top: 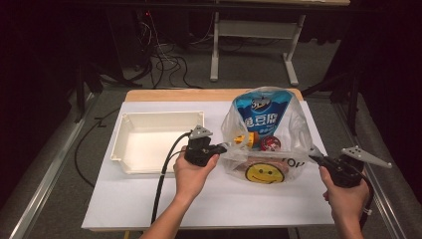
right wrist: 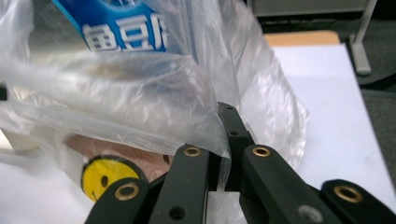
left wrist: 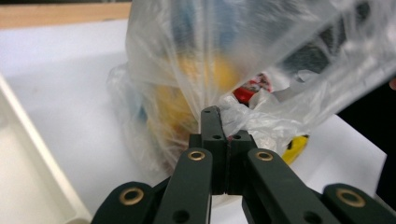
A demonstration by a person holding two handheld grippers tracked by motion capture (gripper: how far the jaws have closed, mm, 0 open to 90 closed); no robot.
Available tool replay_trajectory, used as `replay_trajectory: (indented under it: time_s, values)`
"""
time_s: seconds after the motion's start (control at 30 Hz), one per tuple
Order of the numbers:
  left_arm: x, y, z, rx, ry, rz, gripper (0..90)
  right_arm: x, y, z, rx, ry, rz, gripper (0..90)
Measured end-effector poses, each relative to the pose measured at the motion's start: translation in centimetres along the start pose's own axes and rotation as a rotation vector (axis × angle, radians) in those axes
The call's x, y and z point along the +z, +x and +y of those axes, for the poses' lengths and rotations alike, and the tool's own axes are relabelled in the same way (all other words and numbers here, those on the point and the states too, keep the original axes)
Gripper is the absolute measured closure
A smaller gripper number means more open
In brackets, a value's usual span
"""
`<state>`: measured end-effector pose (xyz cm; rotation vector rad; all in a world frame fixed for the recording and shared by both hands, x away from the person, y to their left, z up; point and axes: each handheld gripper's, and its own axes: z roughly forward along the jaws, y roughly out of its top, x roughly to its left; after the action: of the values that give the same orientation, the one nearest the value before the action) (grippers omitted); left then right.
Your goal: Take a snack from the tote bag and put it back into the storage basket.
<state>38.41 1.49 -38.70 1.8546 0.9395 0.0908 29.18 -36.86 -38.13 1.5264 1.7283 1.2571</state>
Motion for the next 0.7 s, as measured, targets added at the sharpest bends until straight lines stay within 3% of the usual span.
replay_trajectory:
  time_s: [0.13, 0.17, 0.2, 0.23, 0.27, 0.3, 0.47, 0.57, 0.7]
  values:
    - [0.9, 0.5, -0.4, -0.031, 0.005, 0.015, 90.0, 0.7, 0.0, -0.3, -0.001, 0.003, -0.018, 85.4]
    - [0.8, 0.5, -0.4, -0.026, -0.003, 0.018, 89.4, 0.7, 0.1, -0.2, -0.007, -0.015, -0.027, 77.8]
    - [0.7, 0.2, -0.2, -0.017, -0.026, 0.024, 85.6, 0.6, 0.2, -0.1, -0.014, -0.031, -0.021, 70.6]
    - [0.1, -0.1, 0.3, 0.007, -0.068, 0.047, 73.0, 0.1, 0.6, 0.5, -0.047, -0.076, 0.004, 58.9]
    - [0.1, -0.1, 0.3, 0.007, -0.068, 0.047, 68.3, 0.1, 0.6, 0.5, -0.047, -0.076, 0.004, 58.9]
    - [-0.2, -0.2, 0.5, 0.010, -0.087, 0.042, 68.3, -0.1, 0.8, 0.8, -0.061, -0.091, 0.005, 53.3]
    - [-1.6, -1.1, 2.5, 0.063, -0.169, 0.036, 44.4, -1.1, 1.4, 3.0, -0.103, -0.144, 0.009, 30.2]
    - [-2.5, -1.5, 3.5, 0.075, -0.213, 0.048, 35.3, -1.9, 1.8, 4.5, -0.117, -0.181, 0.046, 22.1]
    - [-3.3, -1.7, 4.4, 0.085, -0.260, 0.053, 28.8, -2.6, 2.5, 6.0, -0.141, -0.202, 0.052, 18.8]
